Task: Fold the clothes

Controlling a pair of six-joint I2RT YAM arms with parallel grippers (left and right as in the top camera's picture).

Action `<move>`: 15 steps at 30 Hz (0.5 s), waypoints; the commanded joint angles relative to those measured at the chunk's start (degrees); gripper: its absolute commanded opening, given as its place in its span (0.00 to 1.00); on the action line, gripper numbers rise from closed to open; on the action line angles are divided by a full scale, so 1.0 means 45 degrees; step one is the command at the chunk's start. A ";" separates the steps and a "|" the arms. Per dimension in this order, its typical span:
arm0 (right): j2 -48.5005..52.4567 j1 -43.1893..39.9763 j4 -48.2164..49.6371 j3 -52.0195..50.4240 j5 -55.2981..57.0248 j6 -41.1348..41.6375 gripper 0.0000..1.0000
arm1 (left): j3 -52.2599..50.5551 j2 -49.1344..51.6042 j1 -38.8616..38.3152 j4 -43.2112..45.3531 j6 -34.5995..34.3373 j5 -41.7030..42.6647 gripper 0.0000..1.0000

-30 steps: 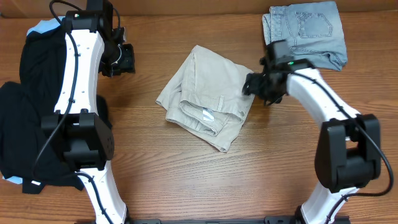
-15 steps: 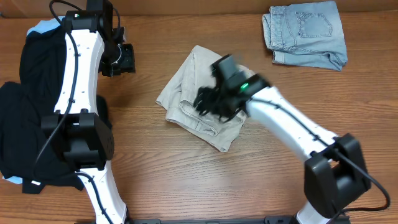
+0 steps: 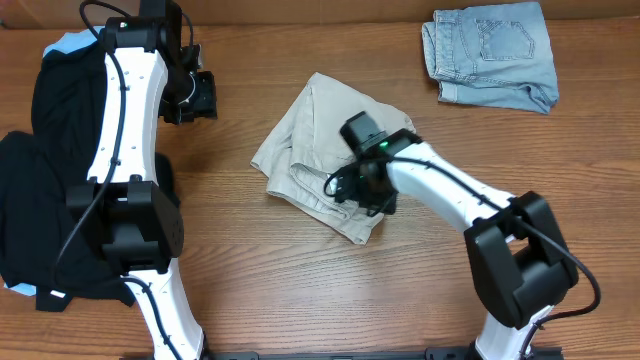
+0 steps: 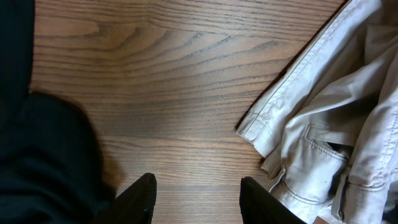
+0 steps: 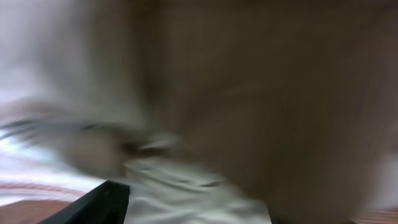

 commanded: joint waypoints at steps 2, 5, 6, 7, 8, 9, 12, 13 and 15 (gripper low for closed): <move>0.0063 -0.1263 -0.0175 -0.0102 0.0277 -0.1190 0.74 | 0.0238 -0.0053 -0.0165 -0.0039 -0.0117 -0.0170 0.46; 0.0063 -0.2472 0.0068 -0.0102 0.0379 -0.2030 0.74 | 0.0238 -0.0053 -0.0175 -0.0058 -0.0117 -0.0165 0.46; 0.0068 -0.2778 0.0185 -0.0102 0.0505 -0.2273 0.74 | 0.0238 -0.0053 -0.0175 -0.0078 -0.0117 -0.0160 0.46; 0.0063 -0.3181 0.0374 -0.0102 0.0772 -0.2579 0.74 | 0.0238 -0.0053 -0.0175 -0.0092 -0.0117 -0.0160 0.46; 0.0063 -0.3468 0.0539 -0.0102 0.1005 -0.2749 0.74 | 0.0238 -0.0053 -0.0175 -0.0092 -0.0117 -0.0155 0.46; 0.0068 -0.3740 0.0733 -0.0102 0.1166 -0.2992 0.74 | 0.0238 -0.0053 -0.0175 -0.0092 -0.0117 -0.0117 0.46; 0.0068 -0.4561 0.1195 -0.0087 0.1268 -0.3619 0.74 | 0.0238 -0.0053 -0.0180 -0.0097 -0.0121 -0.0024 0.46; 0.0063 -0.4794 0.1195 -0.0068 0.1190 -0.3619 0.74 | 0.0238 -0.0053 -0.0180 -0.0126 -0.0121 -0.0019 0.46; 0.0058 -0.5212 0.1044 -0.0063 -0.0015 -0.3755 0.75 | 0.0238 -0.0053 -0.0185 -0.0199 -0.0117 -0.0024 0.46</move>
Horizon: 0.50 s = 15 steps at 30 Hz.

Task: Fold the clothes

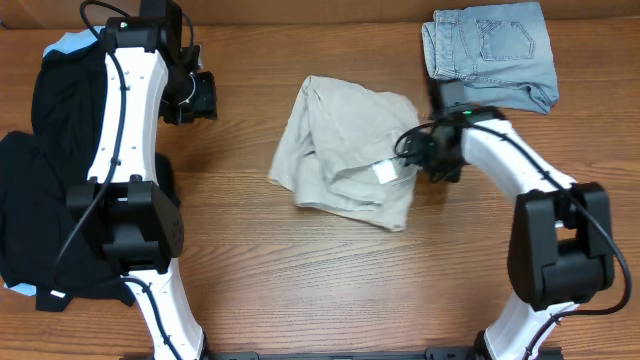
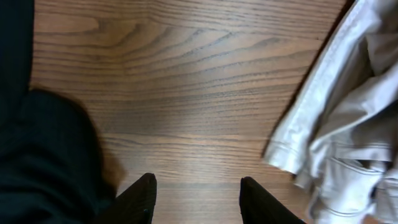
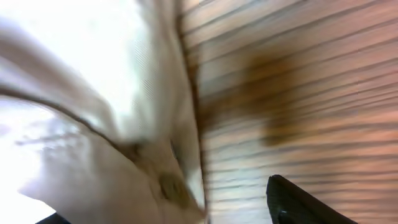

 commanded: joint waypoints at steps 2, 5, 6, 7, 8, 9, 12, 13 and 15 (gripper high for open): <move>0.0049 -0.0753 -0.0452 -0.0049 -0.2671 -0.0826 0.75 | 0.0238 -0.0053 -0.0112 -0.0165 -0.0117 0.0010 0.46; 0.0049 -0.0588 -0.1132 -0.0063 -0.4211 -0.0117 0.75 | 0.0238 -0.0053 -0.0112 -0.0146 -0.0117 0.0015 0.46; 0.0049 -0.0457 -0.1350 -0.0092 -0.4464 0.0243 0.75 | 0.0238 -0.0053 -0.0112 -0.0146 -0.0117 0.0015 0.46; 0.0049 -0.0287 -0.1535 -0.0141 -0.4595 0.0641 0.75 | 0.0238 -0.0053 -0.0112 -0.0151 -0.0121 0.0015 0.46; 0.0049 -0.0141 -0.1651 -0.0189 -0.4634 0.1010 0.75 | 0.0238 -0.0053 -0.0117 -0.0155 -0.0121 0.0019 0.46; 0.0049 0.0063 -0.1710 -0.0277 -0.4629 0.1656 0.75 | 0.0238 -0.0053 -0.0121 -0.0165 -0.0117 0.0019 0.46; 0.0049 0.0471 -0.1753 -0.0607 -0.4231 0.3803 0.75 | 0.0238 -0.0053 -0.0136 -0.0209 -0.0117 0.0015 0.46; 0.0049 0.0568 -0.1802 -0.0695 -0.4133 0.4381 0.75 | 0.0238 -0.0053 -0.0136 -0.0233 -0.0117 0.0015 0.46; 0.0049 0.0675 -0.1928 -0.0777 -0.4143 0.5013 0.75 | 0.0238 -0.0053 -0.0136 -0.0262 -0.0117 0.0010 0.46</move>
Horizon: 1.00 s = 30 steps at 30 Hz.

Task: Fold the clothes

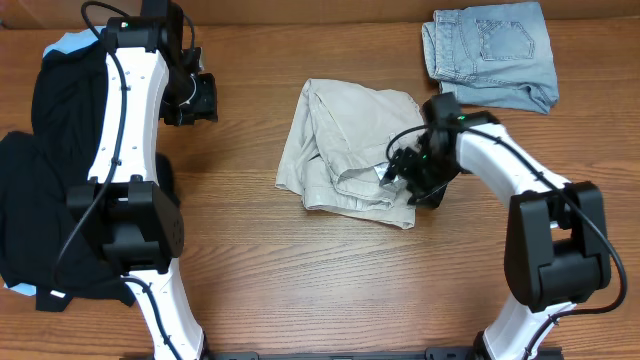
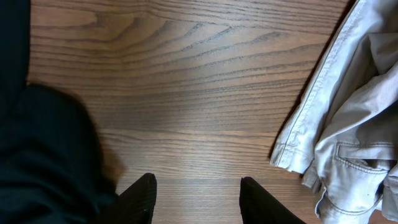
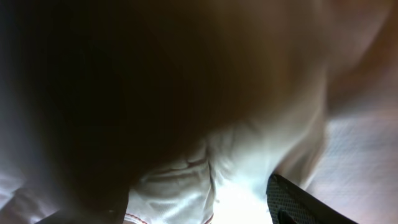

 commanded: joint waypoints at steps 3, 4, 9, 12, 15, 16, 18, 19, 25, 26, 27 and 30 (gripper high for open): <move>0.0034 0.0282 -0.0529 -0.0238 -0.0117 0.2914 0.75 | 0.0238 -0.0053 -0.0121 -0.0083 -0.0117 0.0005 0.46; 0.0034 0.0364 -0.0656 -0.0238 -0.0117 0.3113 0.75 | 0.0238 -0.0053 -0.0121 -0.0078 -0.0117 0.0005 0.46; 0.0034 0.1200 -0.0801 -0.0321 0.0049 0.4537 0.75 | 0.0238 -0.0053 -0.0121 -0.0073 -0.0117 0.0010 0.46; 0.0034 0.1953 0.0107 -0.0583 0.0170 0.5707 0.75 | 0.0238 -0.0053 -0.0170 -0.0078 -0.0117 0.0005 0.46; 0.0034 0.2603 0.1112 -0.0753 0.0209 0.6499 0.75 | 0.0238 -0.0053 -0.0180 -0.0083 -0.0117 0.0010 0.46; 0.0034 0.2759 0.1399 -0.0767 0.0267 0.6679 0.75 | 0.0238 -0.0053 -0.0180 -0.0078 -0.0117 0.0010 0.46; 0.0034 0.2997 0.1797 -0.0767 0.0563 0.7169 0.75 | 0.0238 -0.0053 -0.0180 -0.0078 -0.0117 0.0010 0.46; 0.0034 0.3128 0.2059 -0.0787 0.0801 0.7363 0.75 | 0.0238 -0.0053 -0.0180 -0.0078 -0.0117 0.0010 0.46; 0.0039 0.3993 0.2963 -0.0869 0.3871 0.8276 0.80 | 0.0238 -0.0053 -0.0180 -0.0073 -0.0117 0.0010 0.46; 0.0039 0.4114 0.3109 -0.0869 0.4216 0.8276 0.82 | 0.0238 -0.0053 -0.0180 -0.0068 -0.0117 0.0010 0.46; 0.0039 0.4192 0.3245 -0.0869 0.4459 0.8281 0.84 | 0.0238 -0.0053 -0.0180 -0.0049 -0.0117 0.0010 0.46; 0.0039 0.4279 0.3521 -0.0869 0.5119 0.8276 0.84 | 0.0238 -0.0053 -0.0180 -0.0019 -0.0121 0.0015 0.46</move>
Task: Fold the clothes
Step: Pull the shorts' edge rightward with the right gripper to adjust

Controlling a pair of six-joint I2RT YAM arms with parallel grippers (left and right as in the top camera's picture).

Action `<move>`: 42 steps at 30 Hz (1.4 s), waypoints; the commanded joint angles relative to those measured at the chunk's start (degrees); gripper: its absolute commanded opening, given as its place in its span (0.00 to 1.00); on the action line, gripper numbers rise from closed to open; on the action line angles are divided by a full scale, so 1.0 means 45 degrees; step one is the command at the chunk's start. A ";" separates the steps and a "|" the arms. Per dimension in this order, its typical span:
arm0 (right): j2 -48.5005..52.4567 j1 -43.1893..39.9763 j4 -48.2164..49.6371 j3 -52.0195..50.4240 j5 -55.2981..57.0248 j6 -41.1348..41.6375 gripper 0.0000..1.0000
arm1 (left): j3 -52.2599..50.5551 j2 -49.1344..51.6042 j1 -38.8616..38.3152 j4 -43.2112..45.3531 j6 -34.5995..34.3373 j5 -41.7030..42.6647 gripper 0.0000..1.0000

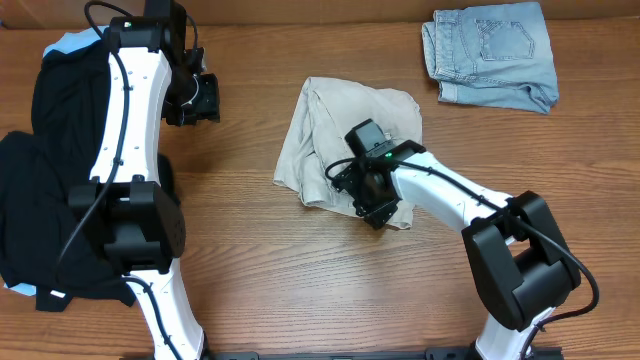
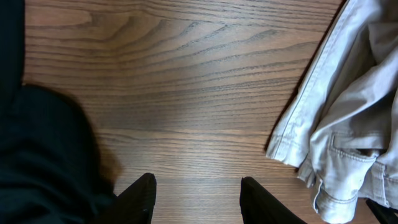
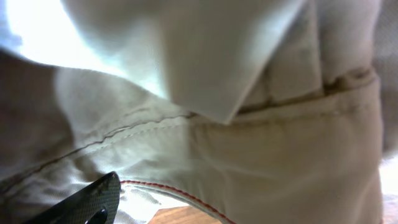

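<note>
The crumpled beige shorts lie in the middle of the table. My right gripper is down on their lower edge. In the right wrist view beige cloth fills the frame. One finger shows far at the lower left; the other is hidden under cloth. The jaws stand wide, with a red-stitched hem between them. My left gripper hangs open over bare wood to the left of the shorts, whose hem shows in the left wrist view. Nothing is between its fingers.
Folded light-blue jeans lie at the back right. A heap of black clothes covers the left side of the table, with a bit of light-blue cloth at the back left corner.
My right gripper has moved from the lower right corner of the shorts to their lower middle. The shorts' lower right edge has shifted a little. The left arm has stayed where it was.
My right gripper was first on the lower middle of the bunched shorts. Then it was at their right edge, and the shorts lay further right and spread wider. Then it was at their lower right corner, and now it is at the lower middle again.
</note>
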 commanded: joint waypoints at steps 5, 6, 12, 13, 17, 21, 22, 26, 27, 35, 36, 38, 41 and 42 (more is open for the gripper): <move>0.0136 -0.0199 0.0121 -0.0092 0.2929 -0.0971 0.84 | 0.0238 -0.0053 -0.0097 -0.0010 -0.0117 0.0010 0.46; 0.0136 -0.0340 -0.0146 -0.0092 0.2919 -0.1418 0.84 | 0.0238 -0.0053 -0.0097 -0.0010 -0.0117 0.0005 0.46; 0.0136 -0.1841 -0.2127 -0.0092 0.2914 -0.4255 0.88 | 0.0238 -0.0053 -0.0097 0.0029 -0.0117 0.0005 0.47; 0.0136 -0.2069 -0.2254 -0.0092 0.2939 -0.4571 0.89 | 0.0238 -0.0053 -0.0097 0.0039 -0.0117 0.0005 0.47; 0.0136 -0.3929 -0.2069 -0.0092 0.2992 -0.6159 0.91 | 0.0238 -0.0053 -0.0097 0.0073 -0.0117 0.0010 0.47; 0.0136 -0.5489 -0.0942 -0.0087 0.1729 -0.7674 0.91 | 0.0238 -0.0053 -0.0097 0.0073 -0.0121 0.0010 0.46; 0.0136 -0.5897 -0.0699 -0.0049 0.0597 -0.8398 0.91 | 0.0238 -0.0053 -0.0097 0.0063 -0.0117 0.0010 0.46; 0.0049 -0.6892 -0.0957 0.0092 -0.3755 -0.8918 0.93 | 0.0238 -0.0053 -0.0097 -0.0029 -0.0117 0.0005 0.47; 0.0034 -0.7057 -0.1175 0.0092 -0.4707 -0.8777 0.94 | 0.0238 -0.0053 -0.0097 -0.0029 -0.0117 0.0005 0.47; 0.0034 -0.7422 -0.0831 -0.0214 -0.7004 -0.9214 1.00 | 0.0238 -0.0053 -0.0185 -0.0015 -0.0117 0.0005 0.46; 0.0034 -0.7383 -0.0427 -0.0248 -0.7101 -0.9219 1.00 | 0.0238 -0.0053 -0.0180 0.0019 -0.0117 0.0005 0.46; 0.0039 -0.7334 -0.0087 -0.0257 -0.7053 -0.8879 1.00 | 0.0238 -0.0053 -0.0180 0.0078 -0.0117 0.0005 0.46; 0.0039 -0.7169 -0.0136 -0.0311 -0.6751 -0.8631 1.00 | 0.0238 -0.0053 -0.0219 0.0083 -0.0117 0.0005 0.46; 0.0039 -0.7140 -0.0024 -0.0389 -0.6766 -0.8650 1.00 | 0.0238 -0.0053 -0.0233 0.0078 -0.0117 0.0005 0.46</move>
